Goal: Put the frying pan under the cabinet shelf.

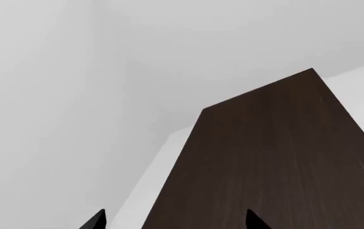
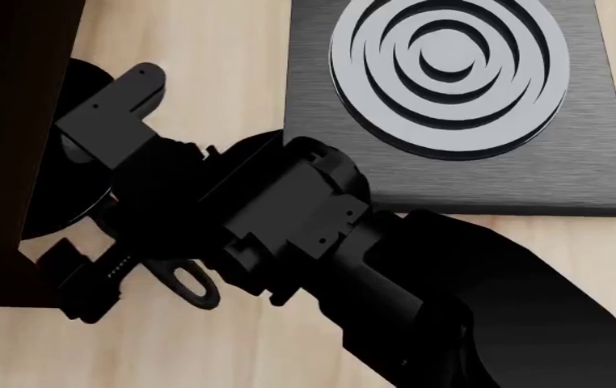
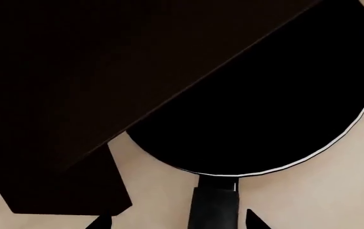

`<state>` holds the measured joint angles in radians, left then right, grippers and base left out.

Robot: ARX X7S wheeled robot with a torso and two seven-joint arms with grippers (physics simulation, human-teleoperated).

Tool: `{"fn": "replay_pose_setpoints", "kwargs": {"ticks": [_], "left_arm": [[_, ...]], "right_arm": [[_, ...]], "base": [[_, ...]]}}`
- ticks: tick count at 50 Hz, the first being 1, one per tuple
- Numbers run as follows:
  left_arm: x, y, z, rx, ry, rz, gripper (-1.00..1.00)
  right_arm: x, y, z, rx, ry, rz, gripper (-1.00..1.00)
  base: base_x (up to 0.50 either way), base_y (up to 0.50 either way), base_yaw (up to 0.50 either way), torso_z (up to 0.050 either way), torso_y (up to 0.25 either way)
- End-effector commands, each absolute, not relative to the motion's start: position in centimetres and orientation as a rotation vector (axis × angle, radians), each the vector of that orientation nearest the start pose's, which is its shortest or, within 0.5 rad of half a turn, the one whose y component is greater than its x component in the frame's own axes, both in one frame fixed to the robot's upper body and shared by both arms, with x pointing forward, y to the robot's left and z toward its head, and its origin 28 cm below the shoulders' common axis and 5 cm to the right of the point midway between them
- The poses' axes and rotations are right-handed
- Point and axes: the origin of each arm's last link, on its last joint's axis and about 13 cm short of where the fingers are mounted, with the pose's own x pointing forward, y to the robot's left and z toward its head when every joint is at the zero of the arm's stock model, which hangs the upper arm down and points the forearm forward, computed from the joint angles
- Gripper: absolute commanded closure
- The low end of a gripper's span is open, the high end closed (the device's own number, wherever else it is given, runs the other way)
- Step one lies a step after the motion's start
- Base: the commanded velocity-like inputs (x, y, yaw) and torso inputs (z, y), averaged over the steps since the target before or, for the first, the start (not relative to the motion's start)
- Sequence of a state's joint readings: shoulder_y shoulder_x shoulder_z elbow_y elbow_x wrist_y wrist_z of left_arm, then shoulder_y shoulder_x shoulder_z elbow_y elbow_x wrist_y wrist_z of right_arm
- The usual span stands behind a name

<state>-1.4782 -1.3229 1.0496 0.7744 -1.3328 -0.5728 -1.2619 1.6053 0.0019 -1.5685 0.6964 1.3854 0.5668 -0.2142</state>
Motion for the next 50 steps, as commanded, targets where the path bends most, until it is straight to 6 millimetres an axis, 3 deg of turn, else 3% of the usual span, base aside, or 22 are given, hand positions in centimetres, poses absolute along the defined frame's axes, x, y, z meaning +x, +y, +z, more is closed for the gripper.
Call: {"fn": "replay_pose_setpoints", "kwargs": {"ticks": [1, 17, 18, 19, 34, 50], "left_arm": [[19.4, 28.7, 28.4, 0.42, -0.295, 0.414, -1.0], [18.4, 28.2, 28.6, 0.404, -0.317, 0.384, -1.0], [18.3, 28.2, 28.7, 0.403, -0.318, 0.38, -1.0], [18.3, 28.1, 28.7, 0.406, -0.317, 0.381, -1.0], [17.9, 27.8, 28.4, 0.397, -0.318, 0.359, -1.0], [17.9, 27.0, 29.0, 0.386, -0.34, 0.325, -1.0]], "right_arm": [[37.0, 3.4, 24.2, -0.372, 0.464, 1.011, -1.0], [37.0, 3.4, 24.2, -0.372, 0.464, 1.011, -1.0], [39.5, 1.6, 25.5, -0.427, 0.291, 0.925, -1.0], [39.7, 1.8, 25.9, -0.436, 0.214, 0.932, -1.0], [40.2, 1.8, 27.4, -0.5, 0.068, 0.839, -1.0], [40.5, 1.0, 27.9, -0.552, 0.091, 0.758, -1.0]], "base": [[0.01, 0.0, 0.0, 0.0, 0.0], [0.0, 0.0, 0.0, 0.0, -0.004], [0.0, 0.0, 0.0, 0.0, 0.0], [0.0, 0.0, 0.0, 0.0, 0.0], [0.0, 0.0, 0.0, 0.0, 0.0], [0.0, 0.0, 0.0, 0.0, -0.001]]}}
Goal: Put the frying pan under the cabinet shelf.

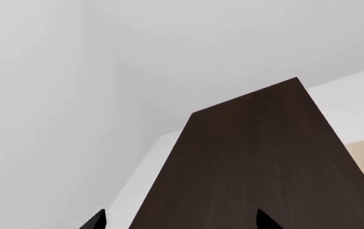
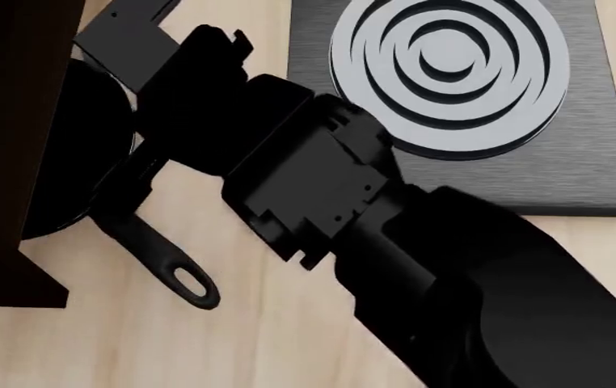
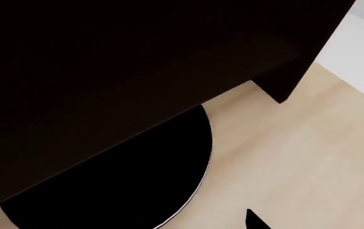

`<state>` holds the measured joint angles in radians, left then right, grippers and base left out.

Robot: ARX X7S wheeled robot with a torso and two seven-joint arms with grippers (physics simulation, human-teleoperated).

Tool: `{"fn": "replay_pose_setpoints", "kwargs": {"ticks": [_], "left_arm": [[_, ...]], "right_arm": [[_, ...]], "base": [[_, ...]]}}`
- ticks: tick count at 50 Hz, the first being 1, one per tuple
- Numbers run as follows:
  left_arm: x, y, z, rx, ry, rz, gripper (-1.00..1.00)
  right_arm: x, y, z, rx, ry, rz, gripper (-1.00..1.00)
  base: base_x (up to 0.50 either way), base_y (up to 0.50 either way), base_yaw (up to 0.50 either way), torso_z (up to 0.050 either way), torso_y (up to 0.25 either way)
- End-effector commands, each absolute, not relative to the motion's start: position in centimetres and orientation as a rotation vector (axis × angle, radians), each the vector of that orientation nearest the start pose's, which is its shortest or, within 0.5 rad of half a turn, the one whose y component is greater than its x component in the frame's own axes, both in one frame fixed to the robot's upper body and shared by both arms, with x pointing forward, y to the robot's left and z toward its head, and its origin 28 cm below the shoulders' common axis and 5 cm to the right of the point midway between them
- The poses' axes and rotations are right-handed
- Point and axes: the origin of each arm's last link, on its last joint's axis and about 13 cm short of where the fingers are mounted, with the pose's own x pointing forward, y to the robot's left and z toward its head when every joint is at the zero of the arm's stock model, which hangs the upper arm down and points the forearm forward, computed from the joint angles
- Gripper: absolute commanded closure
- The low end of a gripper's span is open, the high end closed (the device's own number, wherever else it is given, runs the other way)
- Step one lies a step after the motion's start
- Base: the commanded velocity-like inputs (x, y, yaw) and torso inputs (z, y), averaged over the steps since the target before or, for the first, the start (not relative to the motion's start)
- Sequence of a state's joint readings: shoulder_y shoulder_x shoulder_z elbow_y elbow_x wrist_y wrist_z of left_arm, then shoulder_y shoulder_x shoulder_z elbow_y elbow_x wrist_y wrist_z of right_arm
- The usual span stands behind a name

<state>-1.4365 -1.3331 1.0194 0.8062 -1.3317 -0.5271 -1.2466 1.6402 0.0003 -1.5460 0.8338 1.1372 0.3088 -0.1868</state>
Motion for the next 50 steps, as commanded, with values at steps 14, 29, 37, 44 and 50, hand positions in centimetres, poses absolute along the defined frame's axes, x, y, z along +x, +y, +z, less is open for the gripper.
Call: {"fn": "replay_pose_setpoints", "kwargs": {"ticks": [14, 29, 37, 44, 50], "left_arm": [[18.4, 27.0, 28.7, 0.379, -0.335, 0.31, -1.0], [19.1, 26.4, 28.4, 0.369, -0.333, 0.279, -1.0], [19.0, 26.0, 28.7, 0.37, -0.34, 0.263, -1.0], [19.2, 25.8, 28.5, 0.364, -0.343, 0.25, -1.0], [19.3, 25.6, 28.4, 0.357, -0.345, 0.236, -1.0]], "right_arm": [[36.5, -1.3, 29.4, -0.553, 0.031, 0.707, -1.0], [33.0, -4.3, 30.2, -0.542, -0.001, 0.595, -1.0], [31.0, -6.0, 29.9, -0.524, -0.003, 0.524, -1.0], [29.8, -7.1, 29.8, -0.508, 0.003, 0.485, -1.0], [27.9, -8.4, 29.7, -0.498, 0.011, 0.425, -1.0]], "base": [[0.0, 0.0, 0.0, 0.0, 0.0], [0.0, 0.0, 0.0, 0.0, -0.003], [0.01, 0.0, 0.0, 0.0, -0.005], [0.01, 0.0, 0.0, 0.0, -0.006], [0.01, 0.0, -0.01, 0.0, -0.005]]}}
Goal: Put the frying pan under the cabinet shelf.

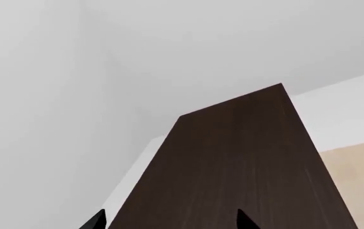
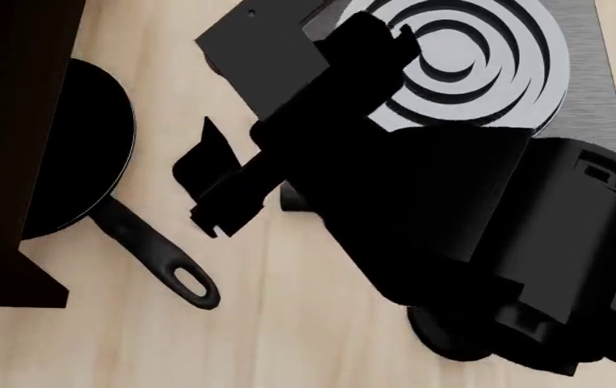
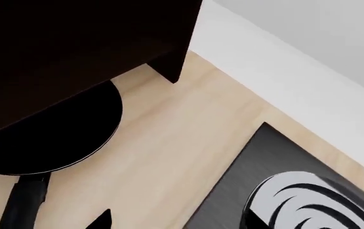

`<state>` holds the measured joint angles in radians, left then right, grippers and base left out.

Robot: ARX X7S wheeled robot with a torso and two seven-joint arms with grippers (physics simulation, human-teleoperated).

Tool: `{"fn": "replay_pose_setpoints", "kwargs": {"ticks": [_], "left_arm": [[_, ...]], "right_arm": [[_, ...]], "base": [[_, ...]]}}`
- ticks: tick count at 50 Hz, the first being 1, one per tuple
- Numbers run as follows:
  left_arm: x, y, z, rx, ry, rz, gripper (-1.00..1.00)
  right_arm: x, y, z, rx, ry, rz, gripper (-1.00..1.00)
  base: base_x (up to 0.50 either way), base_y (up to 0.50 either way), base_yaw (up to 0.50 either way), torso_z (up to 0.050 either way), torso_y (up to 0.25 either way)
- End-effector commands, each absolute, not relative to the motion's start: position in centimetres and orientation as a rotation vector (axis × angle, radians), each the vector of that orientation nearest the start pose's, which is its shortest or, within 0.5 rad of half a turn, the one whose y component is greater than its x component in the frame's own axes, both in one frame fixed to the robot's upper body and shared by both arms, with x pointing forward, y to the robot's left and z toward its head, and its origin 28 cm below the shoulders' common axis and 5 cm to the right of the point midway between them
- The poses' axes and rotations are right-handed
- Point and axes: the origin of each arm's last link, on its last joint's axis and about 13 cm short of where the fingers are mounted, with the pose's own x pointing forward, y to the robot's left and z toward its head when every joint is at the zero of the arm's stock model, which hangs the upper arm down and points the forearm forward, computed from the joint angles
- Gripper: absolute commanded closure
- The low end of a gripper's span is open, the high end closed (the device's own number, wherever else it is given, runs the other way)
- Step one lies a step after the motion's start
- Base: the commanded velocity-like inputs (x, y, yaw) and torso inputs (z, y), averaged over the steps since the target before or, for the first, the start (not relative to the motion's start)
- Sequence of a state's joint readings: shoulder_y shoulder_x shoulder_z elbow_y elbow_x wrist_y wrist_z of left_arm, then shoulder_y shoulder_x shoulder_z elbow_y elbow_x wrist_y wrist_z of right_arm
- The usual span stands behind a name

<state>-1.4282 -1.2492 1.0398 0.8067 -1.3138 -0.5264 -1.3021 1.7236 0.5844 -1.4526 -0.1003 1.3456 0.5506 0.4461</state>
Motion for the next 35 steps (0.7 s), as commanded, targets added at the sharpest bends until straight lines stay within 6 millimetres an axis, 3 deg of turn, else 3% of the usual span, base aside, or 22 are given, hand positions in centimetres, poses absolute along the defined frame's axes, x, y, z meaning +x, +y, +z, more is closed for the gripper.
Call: {"fn": "replay_pose_setpoints", "kwargs": {"ticks": [1, 18, 35], "left_arm": [[19.2, 25.6, 28.4, 0.356, -0.344, 0.232, -1.0], [19.5, 25.1, 27.8, 0.336, -0.341, 0.195, -1.0], [19.6, 25.0, 27.7, 0.322, -0.346, 0.173, -1.0]], "right_arm": [[27.7, -8.5, 29.7, -0.494, 0.014, 0.419, -1.0], [23.8, -11.0, 30.7, -0.473, 0.006, 0.263, -1.0], [21.1, -13.1, 32.2, -0.471, 0.019, 0.127, -1.0]], "base": [[0.01, 0.0, -0.01, 0.0, -0.012], [0.01, 0.0, -0.01, 0.0, -0.007], [0.01, 0.0, -0.01, 0.0, -0.008]]}}
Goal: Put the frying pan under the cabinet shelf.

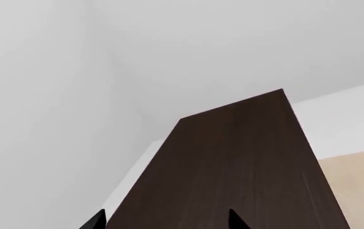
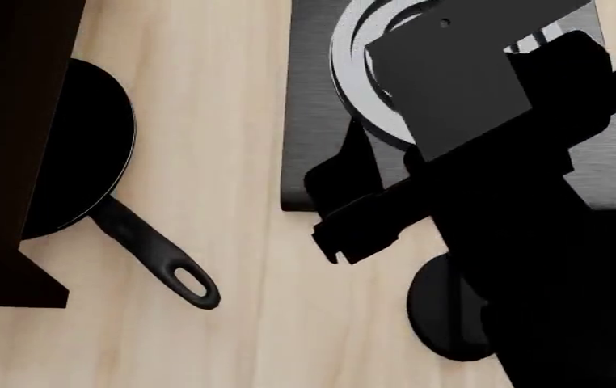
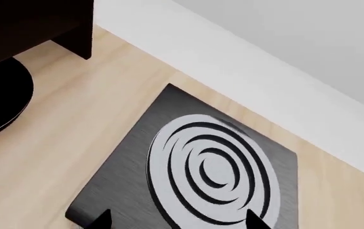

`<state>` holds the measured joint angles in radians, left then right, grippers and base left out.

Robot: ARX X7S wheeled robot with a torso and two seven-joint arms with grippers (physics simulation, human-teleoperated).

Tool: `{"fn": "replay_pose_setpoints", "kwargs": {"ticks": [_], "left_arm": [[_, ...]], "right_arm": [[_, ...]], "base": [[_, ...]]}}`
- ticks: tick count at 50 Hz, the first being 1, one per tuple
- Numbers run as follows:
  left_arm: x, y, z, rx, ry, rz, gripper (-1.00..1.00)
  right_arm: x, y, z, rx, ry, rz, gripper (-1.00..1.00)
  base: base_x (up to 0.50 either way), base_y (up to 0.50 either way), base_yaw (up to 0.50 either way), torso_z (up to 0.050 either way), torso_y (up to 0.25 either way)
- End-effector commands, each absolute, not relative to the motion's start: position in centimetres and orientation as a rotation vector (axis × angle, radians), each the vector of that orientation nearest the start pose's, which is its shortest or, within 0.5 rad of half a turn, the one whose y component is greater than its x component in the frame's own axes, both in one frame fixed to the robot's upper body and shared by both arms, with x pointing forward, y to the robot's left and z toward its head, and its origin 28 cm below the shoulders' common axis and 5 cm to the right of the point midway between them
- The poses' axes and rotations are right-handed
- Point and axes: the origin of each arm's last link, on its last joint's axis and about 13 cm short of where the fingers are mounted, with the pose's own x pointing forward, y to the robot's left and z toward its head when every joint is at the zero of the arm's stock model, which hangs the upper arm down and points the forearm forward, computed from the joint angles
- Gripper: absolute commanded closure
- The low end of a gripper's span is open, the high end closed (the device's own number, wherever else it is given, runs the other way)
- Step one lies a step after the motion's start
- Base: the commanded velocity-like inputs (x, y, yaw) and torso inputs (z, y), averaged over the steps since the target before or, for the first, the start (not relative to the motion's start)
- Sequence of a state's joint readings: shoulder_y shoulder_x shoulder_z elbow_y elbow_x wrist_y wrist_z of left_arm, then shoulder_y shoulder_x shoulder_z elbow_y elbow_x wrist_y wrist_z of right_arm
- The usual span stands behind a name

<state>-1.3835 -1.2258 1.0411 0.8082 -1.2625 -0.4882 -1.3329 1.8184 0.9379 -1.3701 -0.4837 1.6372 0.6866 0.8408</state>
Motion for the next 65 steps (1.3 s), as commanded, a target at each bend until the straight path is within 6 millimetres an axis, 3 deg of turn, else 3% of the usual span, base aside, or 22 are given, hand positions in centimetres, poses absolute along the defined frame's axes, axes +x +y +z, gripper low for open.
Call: {"fn": "replay_pose_setpoints", "kwargs": {"ticks": [1, 19, 25, 48, 65], "left_arm": [[19.6, 25.0, 27.7, 0.319, -0.346, 0.171, -1.0], [20.7, 25.0, 27.1, 0.302, -0.341, 0.141, -1.0], [20.8, 25.1, 27.1, 0.293, -0.344, 0.131, -1.0], [16.3, 24.7, 26.5, 0.321, -0.398, 0.096, -1.0], [14.5, 23.9, 26.4, 0.351, -0.423, 0.046, -1.0]], "right_arm": [[20.9, -13.2, 32.2, -0.465, 0.021, 0.117, -1.0], [19.2, -14.9, 31.9, -0.456, 0.075, 0.035, -1.0], [17.5, -14.8, 31.8, -0.47, 0.078, 0.035, -1.0], [13.3, -15.2, 30.6, -0.457, 0.077, -0.002, -1.0], [12.8, -15.8, 30.4, -0.439, 0.072, -0.011, -1.0]], "base": [[0.0, 0.0, -0.01, 0.0, -0.014], [0.01, 0.0, -0.01, 0.0, -0.01], [0.01, 0.0, -0.01, 0.0, -0.01], [0.01, 0.0, -0.01, 0.0, -0.005], [0.0, 0.0, 0.0, 0.0, -0.001]]}}
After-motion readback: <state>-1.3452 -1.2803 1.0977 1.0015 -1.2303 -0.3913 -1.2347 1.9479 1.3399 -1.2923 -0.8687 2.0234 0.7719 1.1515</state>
